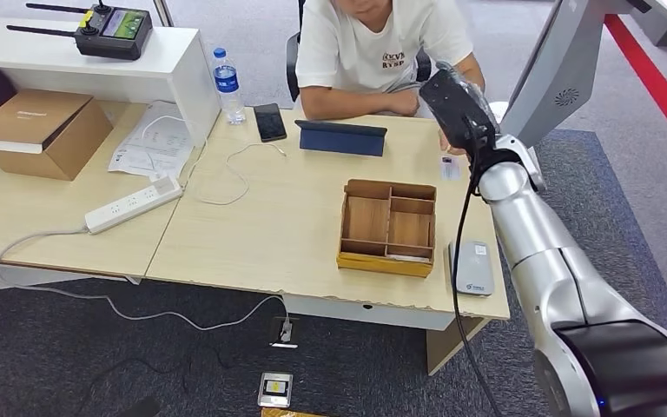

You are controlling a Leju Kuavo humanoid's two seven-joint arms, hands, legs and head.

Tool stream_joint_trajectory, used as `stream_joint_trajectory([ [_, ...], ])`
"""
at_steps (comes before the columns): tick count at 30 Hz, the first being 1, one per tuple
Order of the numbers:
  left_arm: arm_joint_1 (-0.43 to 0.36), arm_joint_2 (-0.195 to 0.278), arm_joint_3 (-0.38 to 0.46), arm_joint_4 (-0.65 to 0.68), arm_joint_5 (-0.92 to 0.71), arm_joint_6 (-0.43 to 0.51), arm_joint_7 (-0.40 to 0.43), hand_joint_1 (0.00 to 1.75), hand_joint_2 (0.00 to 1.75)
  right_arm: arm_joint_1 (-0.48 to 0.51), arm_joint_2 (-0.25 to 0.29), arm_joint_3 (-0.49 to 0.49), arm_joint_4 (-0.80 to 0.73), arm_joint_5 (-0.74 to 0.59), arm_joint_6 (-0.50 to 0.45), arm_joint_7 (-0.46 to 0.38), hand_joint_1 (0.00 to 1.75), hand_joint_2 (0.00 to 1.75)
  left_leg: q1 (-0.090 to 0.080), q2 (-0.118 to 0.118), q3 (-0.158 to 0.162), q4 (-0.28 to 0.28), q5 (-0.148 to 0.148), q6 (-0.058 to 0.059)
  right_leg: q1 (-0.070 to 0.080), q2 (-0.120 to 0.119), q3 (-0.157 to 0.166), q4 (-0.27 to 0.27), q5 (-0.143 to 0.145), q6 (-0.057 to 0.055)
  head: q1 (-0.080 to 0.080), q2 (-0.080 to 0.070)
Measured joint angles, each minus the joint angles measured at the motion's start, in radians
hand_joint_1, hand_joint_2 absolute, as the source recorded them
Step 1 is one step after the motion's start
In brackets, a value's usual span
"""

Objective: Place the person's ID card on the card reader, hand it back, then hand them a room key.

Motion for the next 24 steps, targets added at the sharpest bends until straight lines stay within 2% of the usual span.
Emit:
stream_joint_trajectory([
  [5, 0.008, 0.000, 0.002, 0.000, -0.003, 0.008, -0.004, 0.00, 0.00, 0.143, -0.011, 0.002, -0.096, -0.071, 0.008, 0.016, 0.00, 0.00, 0.001, 0.000, 0.000, 0.000, 0.000, 0.000, 0.000, 0.000, 0.000, 0.000, 0.000, 0.000, 0.000, 0.000],
  [13, 0.012, 0.002, 0.002, 0.000, -0.016, 0.008, -0.008, 0.00, 0.00, 0.344, -0.067, 0.005, -0.236, -0.101, 0.007, 0.069, 0.00, 0.00, 0.001, 0.000, 0.000, 0.000, 0.000, 0.000, 0.000, 0.000, 0.000, -0.001, 0.000, 0.000, 0.000, 0.000],
  [18, 0.012, 0.002, 0.002, 0.000, -0.021, 0.008, -0.008, 0.00, 0.00, 0.414, -0.090, 0.008, -0.299, -0.087, 0.003, 0.094, 0.00, 0.00, 0.001, 0.000, 0.000, 0.000, 0.000, 0.000, 0.000, 0.000, 0.000, -0.001, 0.000, 0.000, 0.000, 0.000],
  [24, 0.005, 0.002, 0.002, 0.000, -0.026, 0.005, -0.007, 0.00, 0.00, 0.454, -0.102, 0.015, -0.341, -0.055, -0.011, 0.108, 0.00, 0.00, 0.001, 0.000, 0.000, 0.000, 0.000, 0.000, 0.000, 0.000, 0.000, -0.001, 0.000, 0.000, 0.000, 0.000],
])
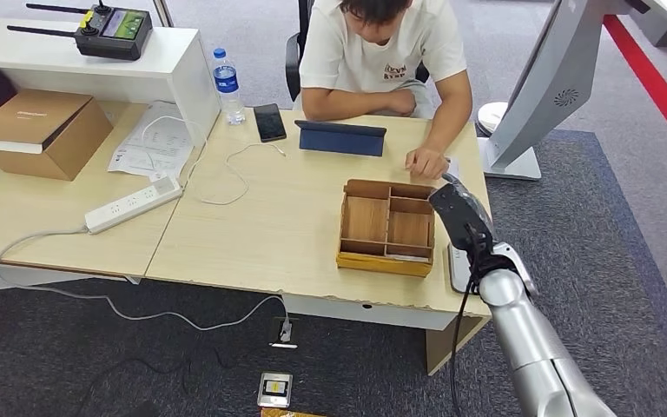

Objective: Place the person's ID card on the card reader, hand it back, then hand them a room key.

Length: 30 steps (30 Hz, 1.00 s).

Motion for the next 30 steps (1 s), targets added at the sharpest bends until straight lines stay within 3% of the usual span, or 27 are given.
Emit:
stream_joint_trajectory([
  [2, -0.003, 0.000, 0.000, 0.000, 0.000, -0.002, 0.000, 0.00, 0.00, 0.008, -0.003, 0.004, -0.010, 0.008, -0.002, 0.001, 0.00, 0.00, 0.000, 0.000, 0.000, 0.000, 0.000, 0.000, 0.000, 0.000, 0.000, 0.000, 0.000, 0.000, 0.000, 0.000],
  [6, -0.005, 0.000, 0.000, 0.000, 0.000, -0.005, 0.000, 0.00, 0.00, 0.025, -0.009, 0.015, -0.030, 0.019, 0.001, 0.003, 0.00, 1.75, 0.000, 0.000, 0.000, 0.000, 0.000, 0.000, 0.000, 0.000, 0.000, 0.000, 0.000, 0.000, 0.000, 0.000],
  [30, -0.005, 0.006, 0.000, 0.000, 0.006, -0.012, -0.007, 0.00, 0.00, 0.191, -0.081, 0.071, -0.205, 0.162, 0.068, 0.016, 0.00, 1.75, 0.000, 0.000, 0.000, 0.000, 0.000, 0.000, 0.000, 0.000, 0.000, 0.000, 0.000, 0.000, 0.000, 0.000],
])
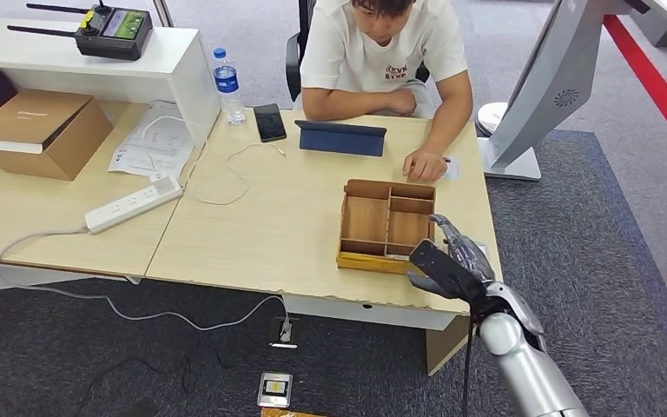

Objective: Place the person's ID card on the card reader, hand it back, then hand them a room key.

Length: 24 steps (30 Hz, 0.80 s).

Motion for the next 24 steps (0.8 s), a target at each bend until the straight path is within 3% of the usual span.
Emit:
stream_joint_trajectory([
  [18, -0.019, 0.000, 0.000, 0.000, -0.015, -0.010, 0.000, 0.00, 0.00, -0.024, 0.022, 0.086, -0.054, 0.298, -0.125, 0.063, 0.00, 1.75, 0.000, 0.000, 0.000, 0.000, 0.000, 0.000, 0.000, 0.000, 0.000, 0.000, 0.000, 0.000, 0.000, 0.000],
  [24, -0.023, -0.001, 0.000, 0.000, -0.010, -0.012, -0.001, 0.00, 0.00, -0.047, 0.043, 0.113, -0.011, 0.318, -0.135, 0.055, 0.00, 1.75, 0.000, 0.000, 0.000, 0.000, 0.000, 0.000, 0.000, 0.000, 0.000, 0.000, 0.000, 0.000, 0.000, 0.000],
])
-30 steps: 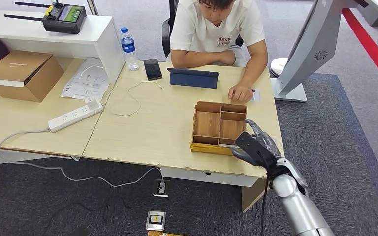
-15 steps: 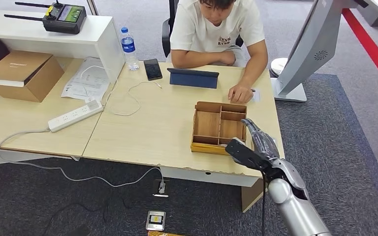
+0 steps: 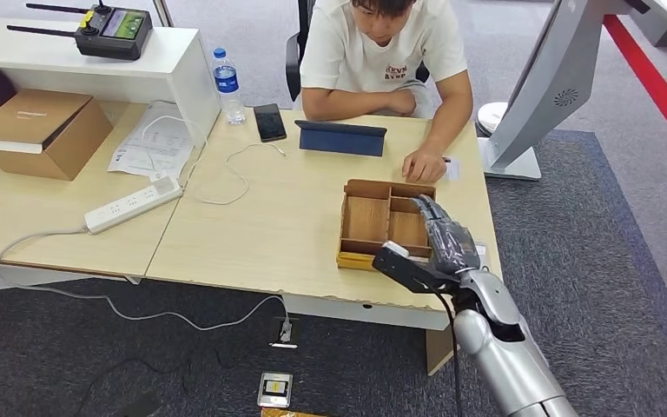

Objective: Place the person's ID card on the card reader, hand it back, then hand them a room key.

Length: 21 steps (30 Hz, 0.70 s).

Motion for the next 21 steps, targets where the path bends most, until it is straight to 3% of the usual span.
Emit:
stream_joint_trajectory([
  [15, 0.000, 0.000, -0.001, 0.000, -0.005, 0.011, 0.006, 0.00, 0.00, 0.002, 0.008, 0.017, 0.043, -0.005, 0.046, -0.040, 0.00, 1.75, 0.000, 0.000, 0.000, 0.000, 0.000, 0.000, 0.000, 0.000, 0.000, 0.000, 0.000, 0.000, 0.000, 0.000],
  [21, 0.000, -0.001, -0.003, 0.000, -0.005, 0.013, 0.008, 0.00, 0.00, 0.008, 0.005, 0.024, 0.042, 0.102, -0.033, 0.001, 0.00, 1.75, 0.000, 0.000, 0.000, 0.000, 0.000, 0.000, 0.000, 0.000, 0.000, 0.000, 0.000, 0.000, 0.000, 0.000],
])
